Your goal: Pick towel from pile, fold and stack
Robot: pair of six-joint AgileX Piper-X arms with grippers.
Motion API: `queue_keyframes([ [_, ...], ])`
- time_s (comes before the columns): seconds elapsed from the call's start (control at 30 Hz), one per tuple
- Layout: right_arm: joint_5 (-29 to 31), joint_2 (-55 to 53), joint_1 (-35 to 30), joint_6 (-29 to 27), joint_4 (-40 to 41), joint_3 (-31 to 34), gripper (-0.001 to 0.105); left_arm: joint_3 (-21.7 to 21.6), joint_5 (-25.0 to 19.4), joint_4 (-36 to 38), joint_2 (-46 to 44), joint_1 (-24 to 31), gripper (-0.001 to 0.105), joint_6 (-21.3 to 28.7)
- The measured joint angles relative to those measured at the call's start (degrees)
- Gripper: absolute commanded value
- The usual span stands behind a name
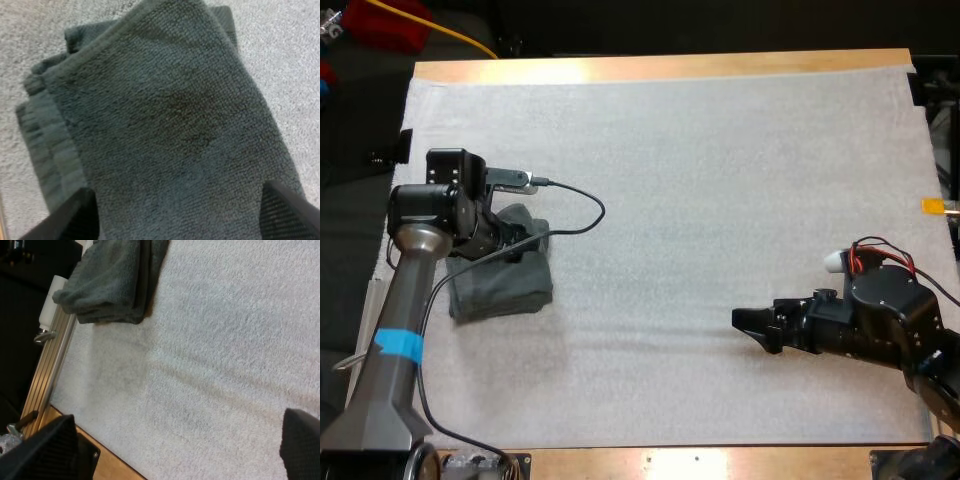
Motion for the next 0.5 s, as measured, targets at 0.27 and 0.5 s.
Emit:
queue_keyframes([
  [0.27,0.0,0.0,0.0,0.0,-1.2,0.0,0.079,0.0,0.0,1.2,5.3,0.0,0.064,0.0],
  [0.5,-0.1,0.0,0.0,0.0,-1.1,0.0,0.079,0.0,0.8,3.3,10.1,0.0,0.064,-0.2],
])
